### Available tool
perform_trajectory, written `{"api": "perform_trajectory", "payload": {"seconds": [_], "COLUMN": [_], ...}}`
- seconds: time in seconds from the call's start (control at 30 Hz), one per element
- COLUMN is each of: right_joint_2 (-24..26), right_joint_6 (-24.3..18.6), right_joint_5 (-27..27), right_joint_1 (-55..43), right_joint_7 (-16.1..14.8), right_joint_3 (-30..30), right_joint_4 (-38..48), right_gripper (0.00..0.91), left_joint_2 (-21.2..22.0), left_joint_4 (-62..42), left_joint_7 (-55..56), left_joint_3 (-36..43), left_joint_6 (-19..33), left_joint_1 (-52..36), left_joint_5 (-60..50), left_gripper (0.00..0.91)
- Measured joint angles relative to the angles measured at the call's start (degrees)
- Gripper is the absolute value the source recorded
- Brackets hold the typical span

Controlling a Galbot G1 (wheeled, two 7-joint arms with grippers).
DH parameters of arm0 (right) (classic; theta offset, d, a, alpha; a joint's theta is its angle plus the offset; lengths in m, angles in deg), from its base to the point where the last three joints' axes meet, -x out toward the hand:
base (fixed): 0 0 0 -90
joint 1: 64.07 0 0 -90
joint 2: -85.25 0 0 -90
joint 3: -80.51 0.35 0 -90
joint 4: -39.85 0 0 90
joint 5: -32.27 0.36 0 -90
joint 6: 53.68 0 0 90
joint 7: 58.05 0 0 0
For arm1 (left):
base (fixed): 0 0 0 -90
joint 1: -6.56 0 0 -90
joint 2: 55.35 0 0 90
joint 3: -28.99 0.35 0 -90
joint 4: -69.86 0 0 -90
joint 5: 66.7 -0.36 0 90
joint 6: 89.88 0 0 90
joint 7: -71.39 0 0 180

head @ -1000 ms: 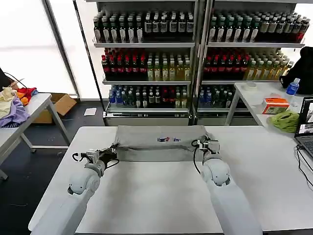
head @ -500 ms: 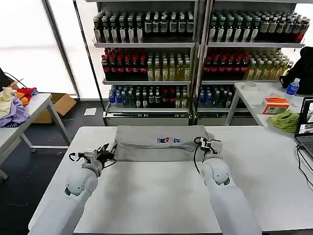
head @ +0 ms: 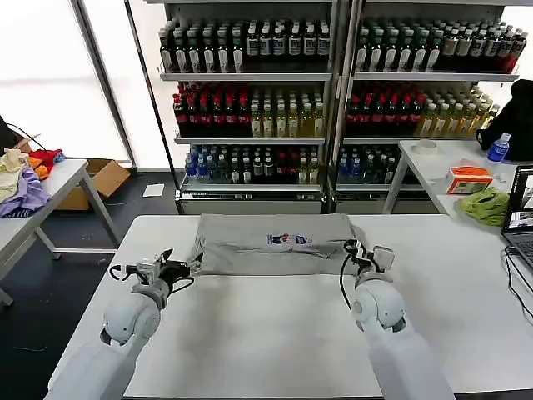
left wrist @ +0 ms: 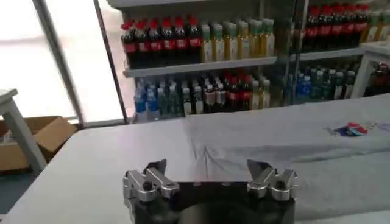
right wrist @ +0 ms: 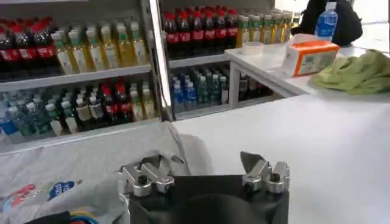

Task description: Fold and organize the clothes.

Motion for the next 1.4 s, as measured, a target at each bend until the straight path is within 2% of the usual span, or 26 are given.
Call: {"api": "perform_trajectory", "payload": {"seconds": [0.3,0.93,1.4], "right_joint_2": [0.9,0.4,2.8], "right_joint_6": [-0.1,-0.1,-0.1], "right_joint_5": [-0.2,1.8,2.9], "right_joint_1": [4.1,0.5,7.7], "right_joint_7": [-0.3,1.3,0.4], "right_joint_3": [1.1,1.3,1.6], "right_joint_4": [-1.9,-2.0,-5.1], "right_gripper": [0.907,0.907,0.907], "left_joint_2": [0.4,0.9,0.8], "left_joint_4": [1.7,2.5,1.7], "left_joint_7": [-0.1,-0.4,-0.6], "left_joint_3": [-1.3,-1.9,-1.9], "left_joint_6": [-0.3,-0.6,-0.6], "left_joint_1": [2.8,4.9,4.0], "left_joint_5": [-0.1,-0.3,0.0], "left_gripper": [0.907,0.907,0.907]}}
